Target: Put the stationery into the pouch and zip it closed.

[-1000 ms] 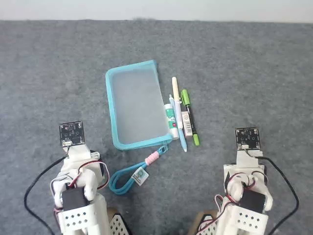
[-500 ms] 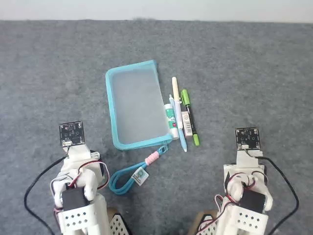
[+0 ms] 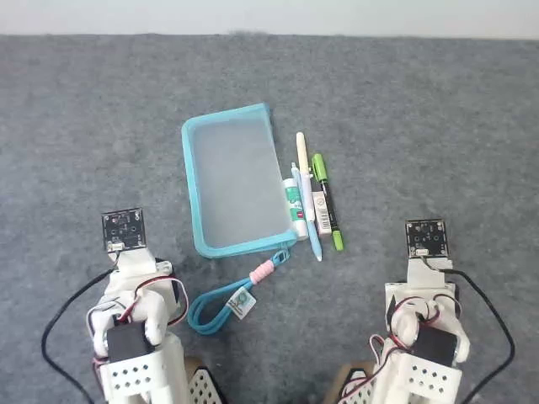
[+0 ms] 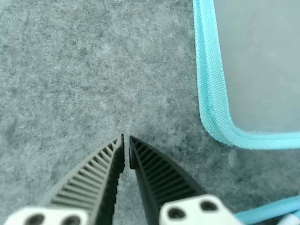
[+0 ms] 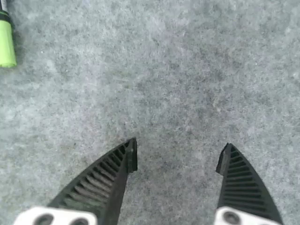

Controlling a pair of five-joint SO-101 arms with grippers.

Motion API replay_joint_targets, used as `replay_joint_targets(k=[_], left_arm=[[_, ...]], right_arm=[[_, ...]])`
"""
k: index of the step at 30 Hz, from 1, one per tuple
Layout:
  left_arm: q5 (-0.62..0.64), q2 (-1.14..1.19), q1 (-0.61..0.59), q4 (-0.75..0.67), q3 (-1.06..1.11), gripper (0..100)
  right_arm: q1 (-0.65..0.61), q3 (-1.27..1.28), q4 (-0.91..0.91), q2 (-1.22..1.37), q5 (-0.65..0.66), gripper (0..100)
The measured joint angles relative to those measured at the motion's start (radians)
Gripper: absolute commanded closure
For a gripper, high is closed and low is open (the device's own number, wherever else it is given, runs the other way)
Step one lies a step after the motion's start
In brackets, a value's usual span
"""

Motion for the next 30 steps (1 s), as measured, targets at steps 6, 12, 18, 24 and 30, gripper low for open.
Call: replay_joint_targets(k=[6,12,18,24,30], left_arm=[[0.000,0.000,0.000,0.000,0.000,99],[0.000,0.000,0.000,-0.005,0.000,99],[0.000,0.000,0.000,-0.012,0.000,99],[0.000,0.000,0.000,-0.034,0.000,99],[0.000,0.000,0.000,-0.041,0.000,99]], right_arm=[[0.000,0.000,-0.061,0.000,0.000,72.3],[-0.078,0.000,-0.284,0.000,0.000,72.3],[-0.103,-0.006,-0.387,0.000,0.000,72.4],[-0.135,-0.166,-0.338,0.005,-0.002,72.4],[-0.282,-0.385,-0.236,0.281,-0.018,72.4]])
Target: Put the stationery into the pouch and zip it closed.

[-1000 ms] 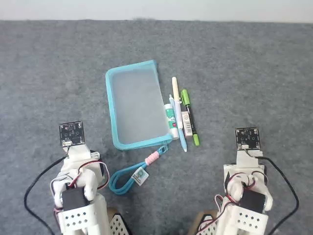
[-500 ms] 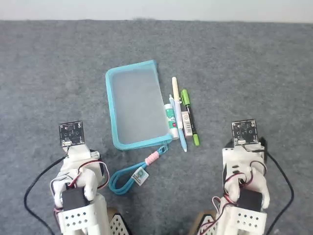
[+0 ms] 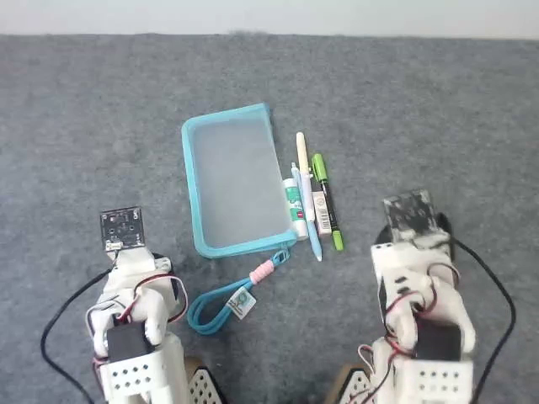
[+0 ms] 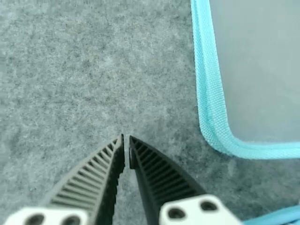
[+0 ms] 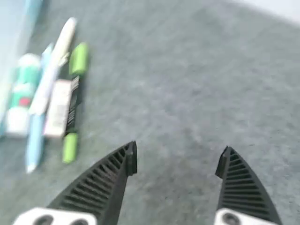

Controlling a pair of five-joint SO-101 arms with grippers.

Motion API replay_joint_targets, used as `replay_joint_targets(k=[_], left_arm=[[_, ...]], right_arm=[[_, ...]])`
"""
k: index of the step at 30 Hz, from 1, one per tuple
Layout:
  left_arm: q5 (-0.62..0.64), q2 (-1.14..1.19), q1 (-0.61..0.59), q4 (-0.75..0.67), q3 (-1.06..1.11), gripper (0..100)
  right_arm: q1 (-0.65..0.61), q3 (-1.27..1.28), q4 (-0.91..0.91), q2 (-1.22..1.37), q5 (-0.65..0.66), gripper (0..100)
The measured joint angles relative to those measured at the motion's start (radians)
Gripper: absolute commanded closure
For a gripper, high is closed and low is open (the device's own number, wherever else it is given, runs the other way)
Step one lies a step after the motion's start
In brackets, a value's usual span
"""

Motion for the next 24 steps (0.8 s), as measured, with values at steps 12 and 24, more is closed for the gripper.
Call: replay_joint_targets(k=[12,24], left_arm=[[0.000,0.000,0.000,0.000,0.000,99],[0.000,0.000,0.000,0.000,0.000,99]], right_arm=[[-0.433,-0.364,0.000,0.838,-0.218,72.3],[-0.793,-0.598,0.000,1.227,-0.666,72.4]])
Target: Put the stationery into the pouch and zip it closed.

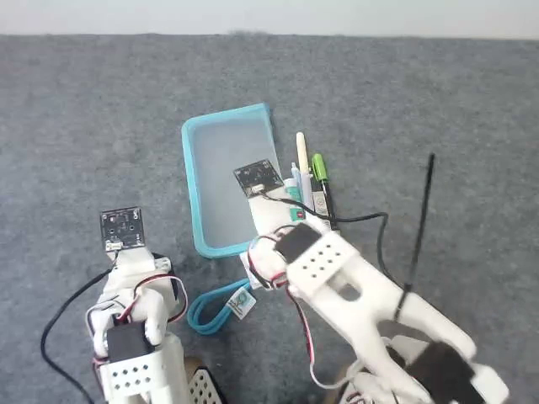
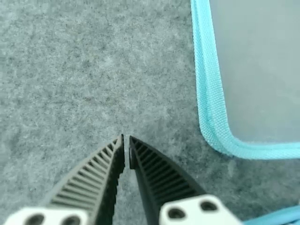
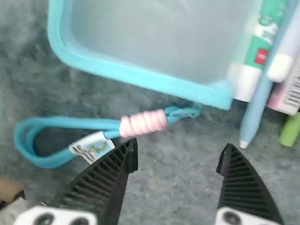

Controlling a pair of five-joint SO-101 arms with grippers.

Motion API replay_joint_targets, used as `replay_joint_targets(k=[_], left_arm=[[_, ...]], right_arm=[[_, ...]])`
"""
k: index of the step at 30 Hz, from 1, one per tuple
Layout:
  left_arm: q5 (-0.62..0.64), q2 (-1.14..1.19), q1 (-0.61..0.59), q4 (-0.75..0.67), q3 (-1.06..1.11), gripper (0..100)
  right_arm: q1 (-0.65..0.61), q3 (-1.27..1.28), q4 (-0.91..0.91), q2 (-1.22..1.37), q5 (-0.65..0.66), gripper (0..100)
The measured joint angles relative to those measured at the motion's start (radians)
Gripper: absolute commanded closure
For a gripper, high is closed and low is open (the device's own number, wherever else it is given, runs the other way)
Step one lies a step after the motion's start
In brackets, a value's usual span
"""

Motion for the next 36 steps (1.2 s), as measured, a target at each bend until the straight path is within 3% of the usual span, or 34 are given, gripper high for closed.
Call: replay_joint_targets(k=[10,19,30,36], left_arm=[[0.000,0.000,0.000,0.000,0.000,99],[0.000,0.000,0.000,0.000,0.000,99],[0.000,0.000,0.000,0.000,0.000,99],[0.000,0.000,0.000,0.000,0.000,99]], right_arm=[[-0.060,-0.066,-0.008,0.133,-0.127,72.2],[-0.072,-0.066,-0.127,0.258,-0.163,72.4],[-0.071,-0.092,-0.147,0.347,-0.183,72.7],[0.043,-0.097,-0.104,0.354,-0.178,91.7]])
